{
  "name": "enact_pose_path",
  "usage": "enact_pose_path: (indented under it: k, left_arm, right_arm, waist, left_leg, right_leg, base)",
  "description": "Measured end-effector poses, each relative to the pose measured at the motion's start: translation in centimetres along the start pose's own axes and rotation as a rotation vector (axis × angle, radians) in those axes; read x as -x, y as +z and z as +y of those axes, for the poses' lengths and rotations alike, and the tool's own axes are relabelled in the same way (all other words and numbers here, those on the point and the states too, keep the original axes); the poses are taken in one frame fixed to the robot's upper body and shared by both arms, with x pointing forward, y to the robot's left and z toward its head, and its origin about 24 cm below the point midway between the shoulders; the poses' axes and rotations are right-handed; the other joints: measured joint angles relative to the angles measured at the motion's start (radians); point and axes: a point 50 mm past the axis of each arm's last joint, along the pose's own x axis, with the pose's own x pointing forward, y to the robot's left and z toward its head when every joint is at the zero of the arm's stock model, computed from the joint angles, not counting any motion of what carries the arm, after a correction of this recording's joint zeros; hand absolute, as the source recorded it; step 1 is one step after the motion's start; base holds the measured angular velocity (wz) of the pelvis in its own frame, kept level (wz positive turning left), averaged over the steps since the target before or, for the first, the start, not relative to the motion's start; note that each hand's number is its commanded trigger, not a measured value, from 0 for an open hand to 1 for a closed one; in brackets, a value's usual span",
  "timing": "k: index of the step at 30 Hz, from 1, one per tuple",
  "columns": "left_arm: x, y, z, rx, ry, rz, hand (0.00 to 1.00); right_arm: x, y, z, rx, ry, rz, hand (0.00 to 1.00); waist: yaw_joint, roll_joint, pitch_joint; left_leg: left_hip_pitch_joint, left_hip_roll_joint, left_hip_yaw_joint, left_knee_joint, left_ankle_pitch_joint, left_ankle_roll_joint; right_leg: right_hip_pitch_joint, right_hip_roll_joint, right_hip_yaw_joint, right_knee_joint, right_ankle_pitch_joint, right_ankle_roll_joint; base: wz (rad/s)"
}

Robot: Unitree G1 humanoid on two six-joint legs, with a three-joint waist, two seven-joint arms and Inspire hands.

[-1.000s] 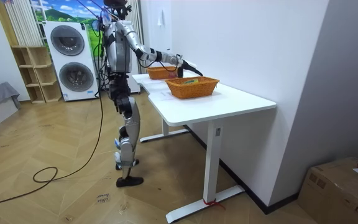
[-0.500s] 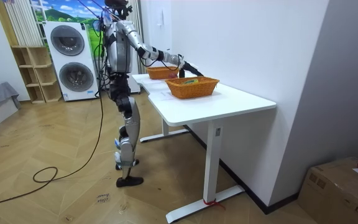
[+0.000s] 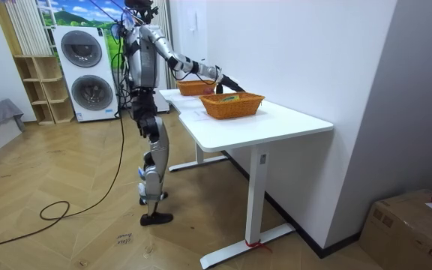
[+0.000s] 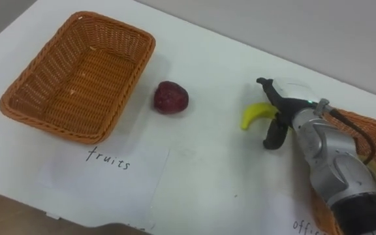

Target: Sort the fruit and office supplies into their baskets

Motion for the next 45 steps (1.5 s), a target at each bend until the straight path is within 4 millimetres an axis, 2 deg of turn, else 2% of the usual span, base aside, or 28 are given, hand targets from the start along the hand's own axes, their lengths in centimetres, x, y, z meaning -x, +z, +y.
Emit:
enact_pose_path:
  k: [7, 16, 25, 30, 33, 37, 43, 44, 45]
  left_arm:
    - [0.0, 0.7, 0.0, -0.011, -0.002, -0.023, 0.00]
    - [-0.3, 2.0, 0.5, -0.004, 0.010, -0.060, 0.00]
    - [-0.3, 1.8, 0.5, -0.015, 0.002, -0.050, 0.00]
    - [-0.4, 1.7, 0.8, -0.020, -0.004, -0.046, 0.00]
    - [-0.4, 1.5, 1.0, -0.041, -0.005, -0.048, 0.00]
    - [-0.4, 1.6, 0.9, -0.044, -0.005, -0.049, 0.00]
    - [-0.4, 1.6, 0.8, -0.063, -0.004, -0.057, 0.00]
    - [-0.4, 1.7, 0.8, -0.067, -0.003, -0.059, 0.00]
    - [-0.4, 1.7, 0.8, -0.067, -0.003, -0.059, 0.00]
  right_arm:
    - [-0.2, 0.2, 0.0, 0.009, 0.003, -0.006, 0.00]
    - [-0.3, 0.8, 0.0, 0.049, 0.009, -0.023, 0.00]
    - [-0.4, 0.7, 0.5, 0.041, 0.097, -0.003, 0.00]
    - [-0.5, 0.2, 1.4, 0.030, 0.169, 0.020, 0.00]
    - [-0.5, 0.0, 1.5, 0.039, 0.203, 0.028, 0.00]
    - [-0.5, -0.3, 1.7, 0.039, 0.252, 0.045, 0.00]
    - [-0.4, -0.5, 2.1, 0.029, 0.288, 0.054, 0.02]
    - [-0.4, -0.5, 2.1, 0.029, 0.289, 0.053, 0.80]
    - [-0.4, -0.5, 2.1, 0.029, 0.290, 0.053, 1.00]
  waist:
    - [0.019, 0.009, 0.0070]
    - [0.039, 0.008, 0.0060]
    - [0.038, 0.002, 0.0013]
    - [0.038, 0.005, 0.0020]
    - [0.040, 0.011, 0.0029]
    - [0.041, 0.026, 0.0003]
    - [0.041, 0.028, 0.0002]
    - [0.041, 0.028, 0.0000]
    - [0.041, 0.028, 0.0000]
  left_leg:
    - [-0.007, 0.000, -0.005, 0.006, 0.000, 0.000]
    - [-0.016, 0.000, -0.005, 0.013, 0.000, -0.001]
    - [-0.013, -0.001, -0.023, 0.012, 0.001, -0.002]
    - [0.010, -0.001, -0.037, 0.012, 0.001, -0.001]
    - [0.010, -0.001, -0.037, 0.011, 0.001, -0.001]
    - [0.014, -0.001, -0.037, 0.011, 0.004, -0.003]
    - [0.018, 0.000, -0.037, 0.007, 0.011, -0.011]
    - [0.018, 0.000, -0.037, 0.006, 0.012, -0.012]
    - [0.018, 0.001, -0.037, 0.006, 0.013, -0.013]
  right_leg:
    - [-0.005, 0.003, 0.002, 0.002, 0.005, -0.004]
    - [-0.010, 0.004, -0.001, 0.001, 0.009, -0.005]
    - [-0.001, 0.004, -0.023, -0.001, 0.009, -0.005]
    - [0.029, 0.002, -0.048, -0.002, 0.009, -0.005]
    - [0.030, 0.002, -0.047, -0.001, 0.009, -0.005]
    - [0.030, 0.001, -0.046, -0.001, 0.009, -0.005]
    - [0.028, 0.008, -0.047, -0.001, 0.013, -0.012]
    - [0.027, 0.009, -0.046, -0.001, 0.013, -0.013]
    - [0.027, 0.009, -0.046, -0.001, 0.014, -0.013]
  base:
    - [0.00]
    - [0.00]
    - [0.05]
    - [0.10]
    - [-0.01]
    - [-0.02]
    - [0.00]
    - [0.00]
    - [0.00]
